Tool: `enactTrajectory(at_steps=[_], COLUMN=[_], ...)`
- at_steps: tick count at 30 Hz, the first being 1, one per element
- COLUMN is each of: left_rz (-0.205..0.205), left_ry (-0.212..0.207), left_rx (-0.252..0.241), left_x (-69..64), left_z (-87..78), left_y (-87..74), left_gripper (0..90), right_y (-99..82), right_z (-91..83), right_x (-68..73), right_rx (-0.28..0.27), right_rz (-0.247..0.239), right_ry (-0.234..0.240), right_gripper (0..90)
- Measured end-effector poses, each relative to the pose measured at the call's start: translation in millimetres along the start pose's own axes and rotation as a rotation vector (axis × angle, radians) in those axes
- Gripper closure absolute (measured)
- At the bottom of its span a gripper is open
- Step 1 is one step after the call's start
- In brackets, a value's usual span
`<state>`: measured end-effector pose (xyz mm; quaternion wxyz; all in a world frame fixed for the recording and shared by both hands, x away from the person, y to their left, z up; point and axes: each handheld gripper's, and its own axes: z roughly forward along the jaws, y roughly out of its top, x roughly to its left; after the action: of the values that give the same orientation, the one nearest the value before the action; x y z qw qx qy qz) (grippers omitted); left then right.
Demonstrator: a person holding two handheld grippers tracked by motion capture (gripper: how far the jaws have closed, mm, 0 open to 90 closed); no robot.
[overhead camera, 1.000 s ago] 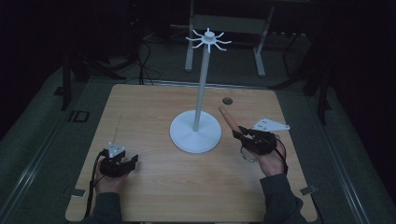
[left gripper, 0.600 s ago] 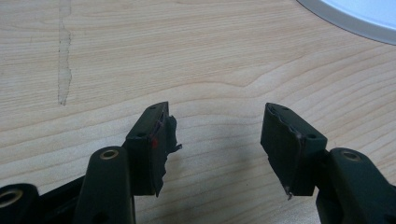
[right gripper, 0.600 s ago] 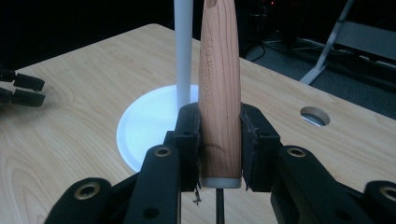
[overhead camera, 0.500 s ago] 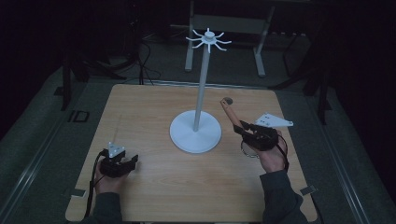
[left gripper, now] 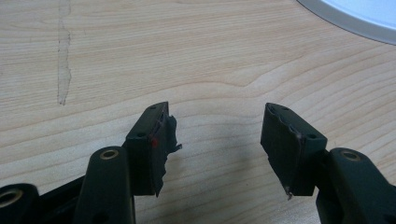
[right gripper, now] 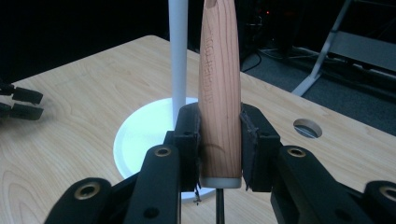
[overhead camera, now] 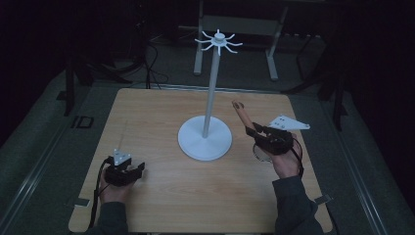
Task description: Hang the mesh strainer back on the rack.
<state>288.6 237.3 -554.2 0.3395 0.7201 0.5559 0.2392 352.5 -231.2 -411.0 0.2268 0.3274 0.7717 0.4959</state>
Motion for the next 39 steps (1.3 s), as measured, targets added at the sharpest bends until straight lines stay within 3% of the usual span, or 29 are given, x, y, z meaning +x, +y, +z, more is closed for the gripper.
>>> enactTrajectory(at_steps=[27, 39], left_rz=[0.0, -0.003], left_ry=[-0.002, -0.002], left_rx=[0.003, -0.003], left_x=[0.0, 0.1], left_z=[0.3, 0.2], left_y=[0.0, 0.0], left_gripper=[42.7, 42.6], right_y=[18.3, 31.0], right_z=[-1.5, 0.7], right_x=[-3.4, -2.3], right_rx=[-0.048, -0.06], right_rz=[0.011, -0.013], right_ry=[-0.012, -0.022], right_gripper=[70.9, 70.9])
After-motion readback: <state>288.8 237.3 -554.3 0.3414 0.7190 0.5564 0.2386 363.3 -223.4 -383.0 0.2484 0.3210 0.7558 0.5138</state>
